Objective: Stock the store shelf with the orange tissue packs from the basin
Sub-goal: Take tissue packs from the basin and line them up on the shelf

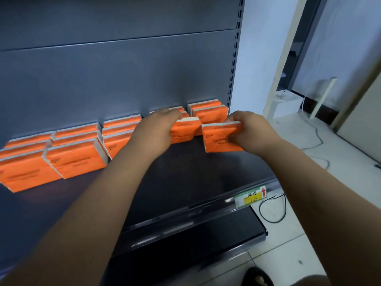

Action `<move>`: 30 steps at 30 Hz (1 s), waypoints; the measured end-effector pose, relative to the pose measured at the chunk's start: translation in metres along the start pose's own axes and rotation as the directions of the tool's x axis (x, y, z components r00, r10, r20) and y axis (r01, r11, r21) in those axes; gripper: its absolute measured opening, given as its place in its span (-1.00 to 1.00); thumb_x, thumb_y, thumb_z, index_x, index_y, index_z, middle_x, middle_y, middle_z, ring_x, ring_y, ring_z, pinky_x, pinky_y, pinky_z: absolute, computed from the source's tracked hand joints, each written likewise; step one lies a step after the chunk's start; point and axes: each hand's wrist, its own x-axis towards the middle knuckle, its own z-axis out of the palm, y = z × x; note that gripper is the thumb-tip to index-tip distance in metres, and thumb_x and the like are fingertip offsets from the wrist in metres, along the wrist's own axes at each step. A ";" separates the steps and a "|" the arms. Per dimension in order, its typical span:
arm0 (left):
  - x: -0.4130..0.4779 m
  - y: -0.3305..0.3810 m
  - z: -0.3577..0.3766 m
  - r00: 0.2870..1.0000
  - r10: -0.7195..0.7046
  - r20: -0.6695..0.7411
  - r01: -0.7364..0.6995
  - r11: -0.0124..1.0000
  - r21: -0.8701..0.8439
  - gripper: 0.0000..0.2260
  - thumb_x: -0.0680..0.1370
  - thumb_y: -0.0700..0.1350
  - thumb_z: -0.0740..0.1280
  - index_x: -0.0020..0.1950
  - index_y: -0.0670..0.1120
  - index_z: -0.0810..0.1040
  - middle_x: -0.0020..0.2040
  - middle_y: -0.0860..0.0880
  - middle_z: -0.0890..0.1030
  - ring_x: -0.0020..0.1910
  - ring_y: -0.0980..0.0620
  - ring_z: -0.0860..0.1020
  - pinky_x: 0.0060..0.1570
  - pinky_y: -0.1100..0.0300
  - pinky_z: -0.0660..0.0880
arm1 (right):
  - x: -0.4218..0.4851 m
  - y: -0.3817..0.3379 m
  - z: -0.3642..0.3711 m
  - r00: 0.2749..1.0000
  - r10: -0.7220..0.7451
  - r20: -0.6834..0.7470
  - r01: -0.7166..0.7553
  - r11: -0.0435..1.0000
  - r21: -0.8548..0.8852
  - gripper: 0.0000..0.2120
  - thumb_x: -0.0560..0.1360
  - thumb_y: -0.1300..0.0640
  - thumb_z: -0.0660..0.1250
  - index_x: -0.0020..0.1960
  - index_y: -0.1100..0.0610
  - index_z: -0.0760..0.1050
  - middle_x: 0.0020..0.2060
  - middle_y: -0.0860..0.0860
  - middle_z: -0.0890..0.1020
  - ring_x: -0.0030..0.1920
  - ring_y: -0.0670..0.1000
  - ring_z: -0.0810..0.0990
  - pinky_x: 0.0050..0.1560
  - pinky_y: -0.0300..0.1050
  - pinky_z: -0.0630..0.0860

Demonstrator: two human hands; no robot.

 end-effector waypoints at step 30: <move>0.009 0.007 0.010 0.992 -0.125 -0.010 0.120 0.928 0.353 -0.57 0.44 -0.24 0.39 0.31 -0.09 0.51 0.19 -0.12 0.55 0.19 -0.21 0.46 -0.05 0.00 0.41 | 0.028 0.008 0.027 0.982 -0.176 -0.061 0.128 0.875 -0.467 -0.56 0.48 0.10 0.39 0.36 0.03 0.53 0.24 0.12 0.53 0.22 0.24 0.47 0.10 0.09 0.50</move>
